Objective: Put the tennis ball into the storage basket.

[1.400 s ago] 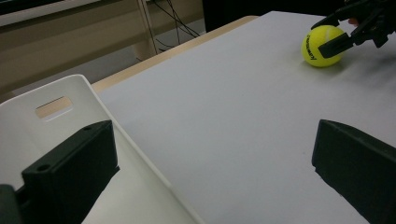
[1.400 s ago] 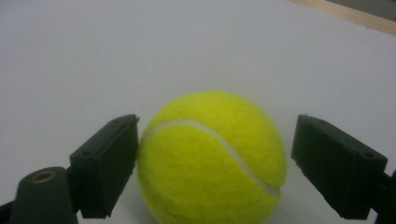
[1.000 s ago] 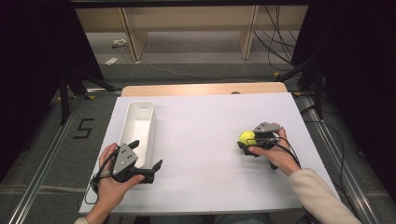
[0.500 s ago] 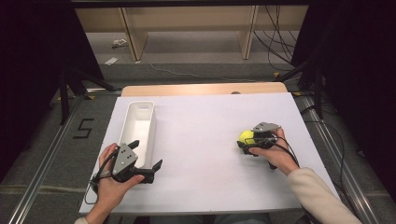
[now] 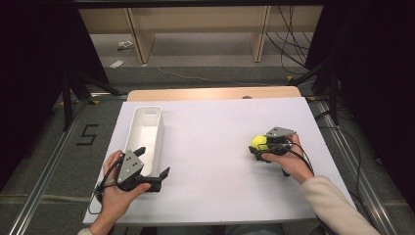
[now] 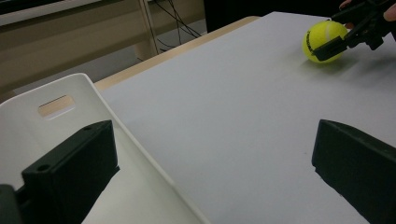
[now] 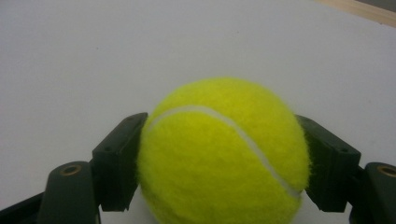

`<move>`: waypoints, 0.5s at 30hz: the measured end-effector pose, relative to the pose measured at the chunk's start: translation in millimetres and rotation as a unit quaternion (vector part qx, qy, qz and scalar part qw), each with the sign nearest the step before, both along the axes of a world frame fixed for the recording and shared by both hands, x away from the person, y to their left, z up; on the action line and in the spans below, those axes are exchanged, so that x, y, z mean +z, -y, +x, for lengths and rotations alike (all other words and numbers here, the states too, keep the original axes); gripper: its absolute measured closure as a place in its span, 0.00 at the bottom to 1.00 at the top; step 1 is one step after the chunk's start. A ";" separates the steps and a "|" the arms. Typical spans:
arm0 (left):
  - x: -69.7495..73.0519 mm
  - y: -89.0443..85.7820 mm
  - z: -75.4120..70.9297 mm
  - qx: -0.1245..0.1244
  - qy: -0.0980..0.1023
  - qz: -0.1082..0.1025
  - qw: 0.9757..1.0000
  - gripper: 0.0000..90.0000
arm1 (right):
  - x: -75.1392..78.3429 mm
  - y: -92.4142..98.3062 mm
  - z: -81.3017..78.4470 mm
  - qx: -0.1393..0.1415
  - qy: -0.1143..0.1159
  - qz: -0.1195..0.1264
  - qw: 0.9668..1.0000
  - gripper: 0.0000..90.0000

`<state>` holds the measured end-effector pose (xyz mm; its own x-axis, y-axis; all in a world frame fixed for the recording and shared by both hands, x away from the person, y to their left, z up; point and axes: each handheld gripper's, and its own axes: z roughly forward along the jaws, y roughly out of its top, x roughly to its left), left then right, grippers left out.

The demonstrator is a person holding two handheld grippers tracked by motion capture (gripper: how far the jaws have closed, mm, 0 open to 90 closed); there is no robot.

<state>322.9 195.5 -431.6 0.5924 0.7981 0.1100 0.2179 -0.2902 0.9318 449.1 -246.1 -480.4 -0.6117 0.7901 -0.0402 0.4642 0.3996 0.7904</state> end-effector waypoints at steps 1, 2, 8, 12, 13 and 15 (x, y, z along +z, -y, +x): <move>3.2 -5.1 4.6 -0.017 0.027 0.040 0.999 0.00 | 0.4 0.0 -0.1 0.000 0.001 0.001 1.000 0.29; 3.5 -5.6 4.9 -0.018 0.029 0.044 0.998 0.00 | 1.2 0.0 -0.3 -0.001 0.001 0.002 1.000 0.29; 3.7 -6.6 4.9 -0.017 0.030 0.043 0.998 0.00 | 3.9 0.5 -0.2 -0.001 0.007 0.005 1.000 0.29; 3.9 -6.2 4.5 -0.018 0.031 0.044 0.998 0.00 | 6.6 0.5 -0.9 0.000 0.011 0.009 1.000 0.29; 3.9 -6.2 4.5 -0.018 0.031 0.044 0.998 0.00 | 6.6 0.5 -0.9 0.000 0.011 0.009 1.000 0.29; 4.0 -6.3 4.4 -0.018 0.031 0.044 0.998 0.00 | 7.2 0.1 -1.2 0.002 0.012 0.008 1.000 0.29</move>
<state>327.3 201.8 -427.6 0.6108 0.7615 0.2168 0.1475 -0.3785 0.9138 447.9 -246.3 -473.2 -0.6138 0.7884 -0.0420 0.4434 0.3883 0.8078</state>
